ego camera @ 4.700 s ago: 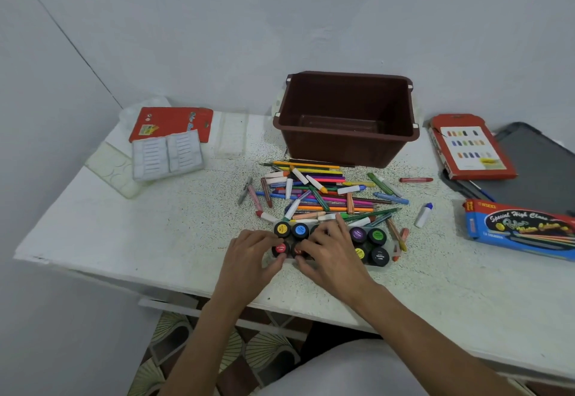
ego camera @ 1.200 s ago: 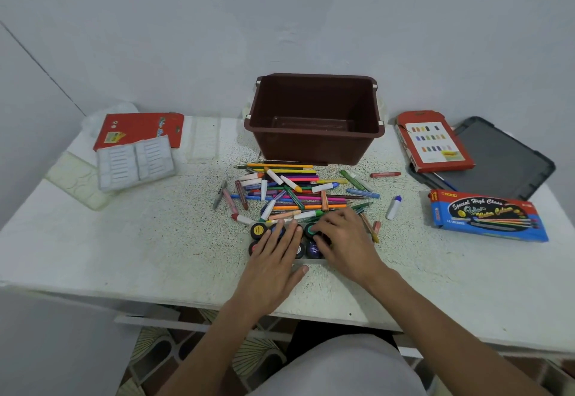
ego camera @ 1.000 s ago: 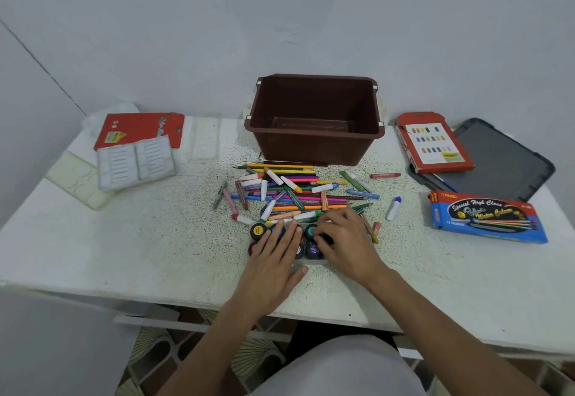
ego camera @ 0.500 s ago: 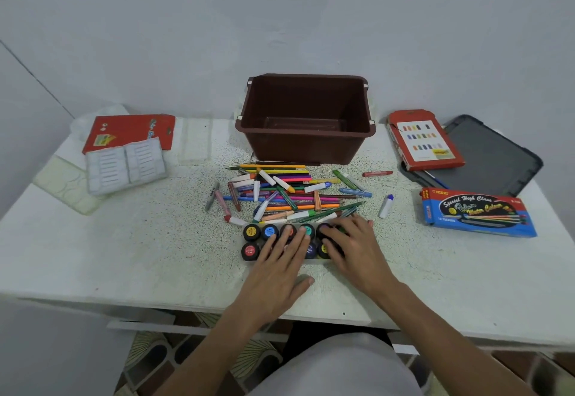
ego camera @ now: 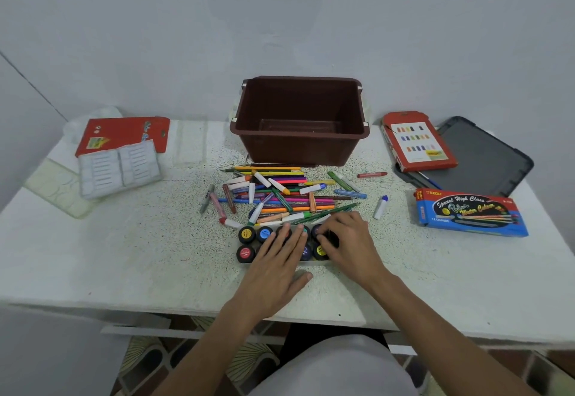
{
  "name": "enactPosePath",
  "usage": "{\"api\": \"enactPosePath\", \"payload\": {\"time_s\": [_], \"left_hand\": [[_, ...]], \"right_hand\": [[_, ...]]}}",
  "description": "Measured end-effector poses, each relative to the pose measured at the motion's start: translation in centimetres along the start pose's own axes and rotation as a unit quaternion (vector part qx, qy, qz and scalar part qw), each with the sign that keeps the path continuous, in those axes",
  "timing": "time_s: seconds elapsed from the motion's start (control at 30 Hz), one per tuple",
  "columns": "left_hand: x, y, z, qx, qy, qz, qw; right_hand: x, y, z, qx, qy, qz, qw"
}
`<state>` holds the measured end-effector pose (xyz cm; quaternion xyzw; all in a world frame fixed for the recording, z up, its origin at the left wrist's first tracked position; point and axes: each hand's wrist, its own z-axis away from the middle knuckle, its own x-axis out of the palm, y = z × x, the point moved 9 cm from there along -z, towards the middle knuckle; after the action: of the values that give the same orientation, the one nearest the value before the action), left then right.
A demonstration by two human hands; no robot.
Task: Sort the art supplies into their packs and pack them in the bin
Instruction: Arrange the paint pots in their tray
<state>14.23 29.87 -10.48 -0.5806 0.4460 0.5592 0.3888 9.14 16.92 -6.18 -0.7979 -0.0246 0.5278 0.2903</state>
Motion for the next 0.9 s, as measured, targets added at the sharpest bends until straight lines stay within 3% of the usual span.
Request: {"api": "enactPosePath", "payload": {"time_s": [0.63,0.77,0.9], "left_hand": [[0.1,0.0,0.0,-0.005,0.0,-0.002,1.0],[0.2,0.0,-0.1,-0.007,-0.004,0.001,1.0],[0.2,-0.1,0.0,-0.008,-0.003,0.007,1.0]], "right_hand": [[0.2,0.3,0.2,-0.005,-0.025,-0.001,1.0],[0.1,-1.1,1.8,-0.078,-0.001,0.076,0.994],[3.2,-0.9,4.5,-0.087,-0.081,0.186,0.975]]}}
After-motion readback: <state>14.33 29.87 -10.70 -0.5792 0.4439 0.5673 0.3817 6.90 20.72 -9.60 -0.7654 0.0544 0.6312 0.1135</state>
